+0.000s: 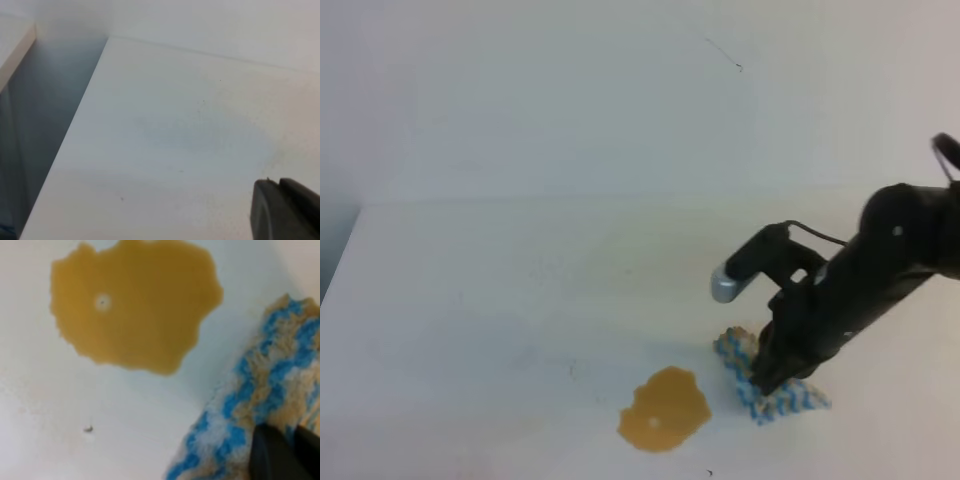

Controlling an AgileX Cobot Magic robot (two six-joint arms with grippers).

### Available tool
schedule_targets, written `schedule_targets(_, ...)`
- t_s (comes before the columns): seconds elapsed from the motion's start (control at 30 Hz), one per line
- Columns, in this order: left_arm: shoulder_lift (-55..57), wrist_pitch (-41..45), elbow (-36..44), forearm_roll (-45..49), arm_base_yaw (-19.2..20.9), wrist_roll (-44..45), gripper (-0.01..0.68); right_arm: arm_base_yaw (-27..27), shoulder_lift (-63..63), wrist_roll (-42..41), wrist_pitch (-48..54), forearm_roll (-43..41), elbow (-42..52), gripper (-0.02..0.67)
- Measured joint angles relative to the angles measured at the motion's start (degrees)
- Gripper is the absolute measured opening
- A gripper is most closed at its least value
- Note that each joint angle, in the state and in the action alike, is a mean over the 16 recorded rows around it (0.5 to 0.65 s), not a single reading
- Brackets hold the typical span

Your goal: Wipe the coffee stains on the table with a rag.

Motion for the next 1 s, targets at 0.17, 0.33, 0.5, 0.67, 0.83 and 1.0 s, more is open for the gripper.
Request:
schedule_targets(0.17, 0.0, 0.0, 0.0, 0.0, 0.0, 0.0, -0.001, 5.8, 3.3, 10.5, 0.0, -11.3, -7.3, 0.000)
schedule_targets(0.33, 0.0, 0.0, 0.0, 0.0, 0.0, 0.0, -0.001, 8.3, 7.9, 16.2, 0.2, -17.0, -12.0, 0.000)
schedule_targets(0.5, 0.0, 0.0, 0.0, 0.0, 0.0, 0.0, -0.001, 8.8, 12.1, 16.7, 0.4, -16.2, -13.9, 0.000)
schedule_targets(0.67, 0.0, 0.0, 0.0, 0.0, 0.0, -0.1, -0.001, 10.3, 14.9, 15.7, 0.5, -13.2, -14.2, 0.000)
schedule_targets(0.83, 0.0, 0.0, 0.0, 0.0, 0.0, -0.1, -0.001, 13.6, 16.0, 14.6, 0.5, -9.2, -14.2, 0.000)
schedule_targets(1.0, 0.0, 0.0, 0.0, 0.0, 0.0, -0.1, -0.001, 18.6, 16.1, 13.8, 0.4, -6.0, -14.2, 0.000)
